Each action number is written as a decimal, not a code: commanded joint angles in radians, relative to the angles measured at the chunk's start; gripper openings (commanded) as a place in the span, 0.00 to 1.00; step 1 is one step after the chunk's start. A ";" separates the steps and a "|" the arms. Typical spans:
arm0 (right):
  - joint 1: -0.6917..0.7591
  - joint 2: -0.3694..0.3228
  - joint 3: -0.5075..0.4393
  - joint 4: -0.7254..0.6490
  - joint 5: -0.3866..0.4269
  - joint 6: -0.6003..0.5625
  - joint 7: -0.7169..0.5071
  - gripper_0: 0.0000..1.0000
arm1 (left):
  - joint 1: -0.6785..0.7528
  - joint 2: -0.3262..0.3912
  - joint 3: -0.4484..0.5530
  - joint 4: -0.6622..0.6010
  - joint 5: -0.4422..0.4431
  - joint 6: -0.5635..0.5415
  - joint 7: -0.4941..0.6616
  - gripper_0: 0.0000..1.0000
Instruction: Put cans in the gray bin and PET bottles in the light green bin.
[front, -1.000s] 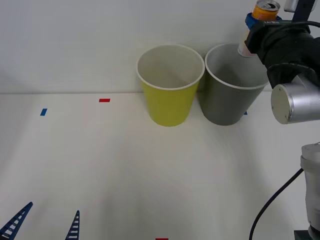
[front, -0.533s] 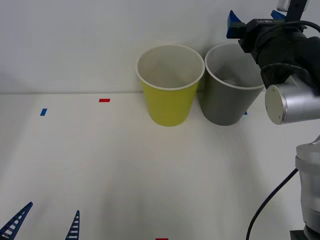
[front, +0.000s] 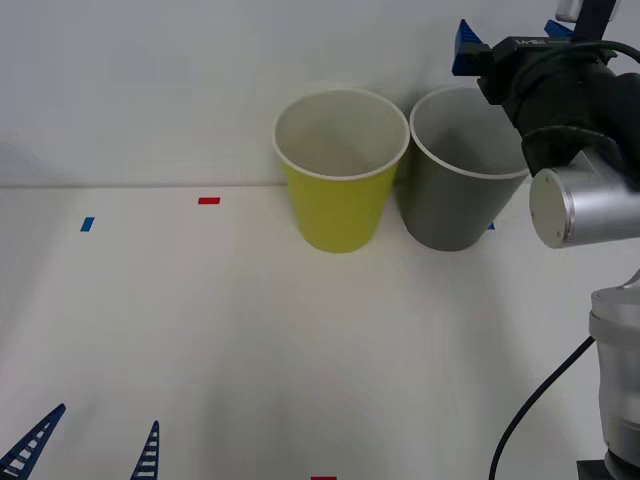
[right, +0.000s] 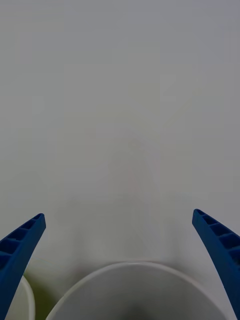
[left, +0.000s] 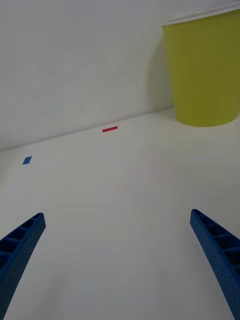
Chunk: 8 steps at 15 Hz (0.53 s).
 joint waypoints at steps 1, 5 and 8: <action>0.000 -0.003 -0.007 0.000 -0.004 0.000 0.000 1.00 | 0.000 0.000 0.000 0.000 0.000 0.000 0.000 1.00; 0.002 -0.003 -0.025 -0.011 -0.013 0.000 0.002 1.00 | 0.000 0.000 0.000 0.000 0.000 0.000 0.000 1.00; 0.006 -0.006 -0.042 -0.029 -0.022 0.005 0.003 1.00 | 0.000 0.000 0.000 0.000 0.000 0.000 0.000 1.00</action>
